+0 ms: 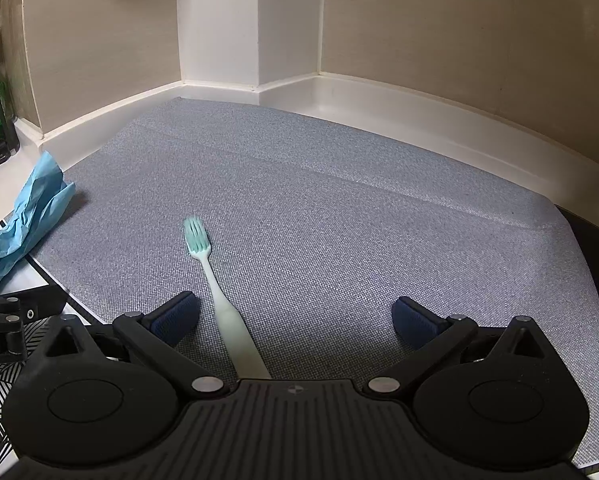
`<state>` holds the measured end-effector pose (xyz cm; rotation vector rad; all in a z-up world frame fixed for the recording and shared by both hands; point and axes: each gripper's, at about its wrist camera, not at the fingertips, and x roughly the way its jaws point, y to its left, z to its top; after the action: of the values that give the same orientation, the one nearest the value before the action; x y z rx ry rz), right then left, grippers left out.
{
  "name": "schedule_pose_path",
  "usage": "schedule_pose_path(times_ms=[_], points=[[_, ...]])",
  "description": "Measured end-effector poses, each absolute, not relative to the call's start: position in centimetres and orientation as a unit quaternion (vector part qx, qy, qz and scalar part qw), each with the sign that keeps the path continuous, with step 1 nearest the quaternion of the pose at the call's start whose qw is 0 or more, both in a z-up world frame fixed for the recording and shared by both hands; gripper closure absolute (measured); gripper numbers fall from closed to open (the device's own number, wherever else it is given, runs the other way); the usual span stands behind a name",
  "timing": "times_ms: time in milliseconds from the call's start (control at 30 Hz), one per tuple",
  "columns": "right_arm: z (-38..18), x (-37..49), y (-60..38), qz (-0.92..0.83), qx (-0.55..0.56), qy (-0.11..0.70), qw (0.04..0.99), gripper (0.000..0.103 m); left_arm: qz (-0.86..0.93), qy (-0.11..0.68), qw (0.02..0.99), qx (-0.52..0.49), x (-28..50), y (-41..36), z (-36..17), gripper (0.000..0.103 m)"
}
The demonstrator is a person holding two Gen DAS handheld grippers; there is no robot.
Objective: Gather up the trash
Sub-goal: 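Hold the glove in the left gripper while the right gripper aligns over the green toothbrush, then close the right gripper on the toothbrush handle and lift it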
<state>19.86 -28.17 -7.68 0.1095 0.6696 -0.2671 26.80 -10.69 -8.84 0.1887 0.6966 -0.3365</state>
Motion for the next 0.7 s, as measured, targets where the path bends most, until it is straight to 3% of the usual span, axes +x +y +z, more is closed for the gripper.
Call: schedule_pose_path(times_ms=[633,700], points=[[-7.49,19.45,-27.94,-0.121,0.047,0.337,0.932,0.001,-0.163,0.339,0.922,0.092,26.86,-10.69,-8.85,0.000],[-7.43,19.29,-27.79,-0.119,0.047,0.337,0.933,0.005,-0.161,0.342,0.921,0.094,26.86,-10.71,-8.76,0.000]])
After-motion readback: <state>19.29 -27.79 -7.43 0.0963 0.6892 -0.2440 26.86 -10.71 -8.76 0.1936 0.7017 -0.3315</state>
